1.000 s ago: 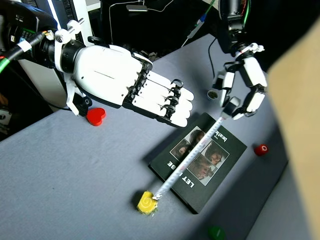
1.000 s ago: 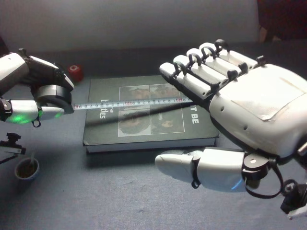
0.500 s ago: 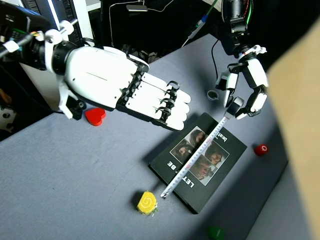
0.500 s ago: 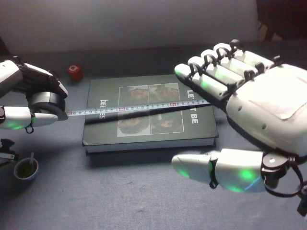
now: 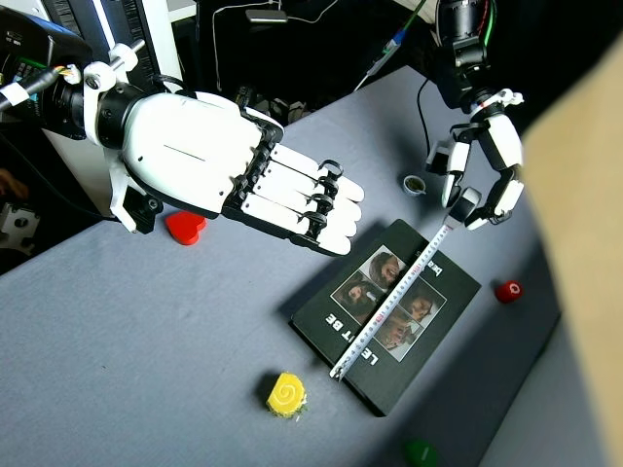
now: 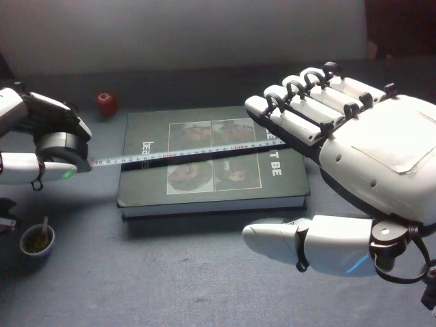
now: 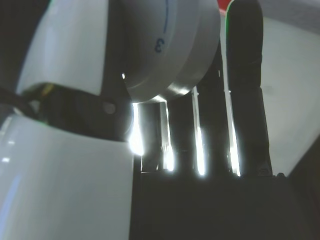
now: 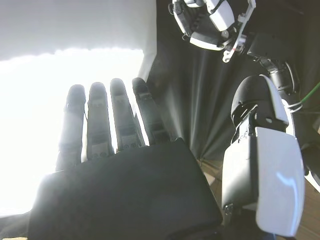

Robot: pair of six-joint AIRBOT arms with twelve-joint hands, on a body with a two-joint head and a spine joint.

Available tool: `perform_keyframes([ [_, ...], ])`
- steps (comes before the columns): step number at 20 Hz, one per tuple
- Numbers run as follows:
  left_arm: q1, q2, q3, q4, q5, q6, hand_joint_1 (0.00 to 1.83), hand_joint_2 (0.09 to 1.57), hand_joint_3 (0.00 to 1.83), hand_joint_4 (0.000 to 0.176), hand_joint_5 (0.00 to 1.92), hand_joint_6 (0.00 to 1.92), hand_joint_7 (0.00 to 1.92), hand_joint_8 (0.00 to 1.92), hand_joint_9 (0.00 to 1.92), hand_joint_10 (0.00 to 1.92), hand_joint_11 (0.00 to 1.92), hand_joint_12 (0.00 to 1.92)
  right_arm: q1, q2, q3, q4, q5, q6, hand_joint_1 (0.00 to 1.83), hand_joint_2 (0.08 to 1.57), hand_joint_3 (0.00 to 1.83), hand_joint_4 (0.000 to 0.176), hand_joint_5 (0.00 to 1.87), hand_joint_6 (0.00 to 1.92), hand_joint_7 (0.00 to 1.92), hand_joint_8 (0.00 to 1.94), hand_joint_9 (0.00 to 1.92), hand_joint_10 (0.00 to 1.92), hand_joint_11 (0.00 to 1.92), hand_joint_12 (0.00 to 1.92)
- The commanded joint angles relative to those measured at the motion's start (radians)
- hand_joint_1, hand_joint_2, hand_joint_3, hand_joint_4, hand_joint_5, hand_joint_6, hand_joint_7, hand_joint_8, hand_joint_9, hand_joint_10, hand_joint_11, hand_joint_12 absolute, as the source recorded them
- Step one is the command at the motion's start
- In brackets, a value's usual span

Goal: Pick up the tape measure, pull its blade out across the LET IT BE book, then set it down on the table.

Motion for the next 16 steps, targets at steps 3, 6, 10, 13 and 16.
perform_keyframes([
  [3, 0.005, -0.009, 0.033, -0.002, -0.12, -0.039, 1.38, 1.08, 0.0, 0.0, 1.02, 0.76, 1.06, 0.86, 0.95, 1.17, 0.87, 1.01, 0.006, 0.004, -0.005, -0.066, 0.076, 0.011, 0.0, 1.04, 0.01, 0.0, 0.0, 0.0, 0.0, 0.0, 0.0, 0.0, 0.02, 0.03],
  [6, 0.015, -0.016, 0.049, 0.029, -0.12, -0.065, 1.38, 1.08, 0.0, 0.0, 1.03, 0.74, 1.06, 0.88, 0.95, 1.17, 0.87, 1.01, 0.006, 0.004, -0.005, -0.067, 0.077, 0.011, 0.0, 1.05, 0.01, 0.0, 0.0, 0.0, 0.0, 0.0, 0.0, 0.0, 0.01, 0.03],
  [10, 0.017, -0.026, 0.076, 0.045, -0.122, -0.079, 1.39, 1.08, 0.0, 0.0, 1.01, 0.78, 1.06, 0.85, 0.98, 1.14, 0.88, 0.99, 0.005, 0.004, -0.005, -0.068, 0.078, 0.011, 0.01, 1.05, 0.01, 0.0, 0.0, 0.0, 0.0, 0.0, 0.0, 0.0, 0.01, 0.03],
  [13, 0.017, -0.035, 0.098, 0.044, -0.131, -0.082, 1.38, 1.09, 0.0, 0.0, 1.01, 0.84, 1.05, 0.83, 0.95, 1.17, 0.86, 1.01, 0.005, 0.004, -0.005, -0.069, 0.079, 0.012, 0.03, 1.05, 0.01, 0.0, 0.0, 0.0, 0.0, 0.0, 0.0, 0.0, 0.0, 0.03],
  [16, 0.017, -0.042, 0.119, 0.047, -0.134, -0.088, 1.38, 1.09, 0.0, 0.0, 0.98, 0.87, 1.05, 0.83, 0.93, 1.21, 0.83, 1.07, 0.004, 0.004, -0.005, -0.07, 0.079, 0.012, 0.05, 1.05, 0.0, 0.0, 0.0, 0.0, 0.0, 0.0, 0.0, 0.0, 0.0, 0.03],
])
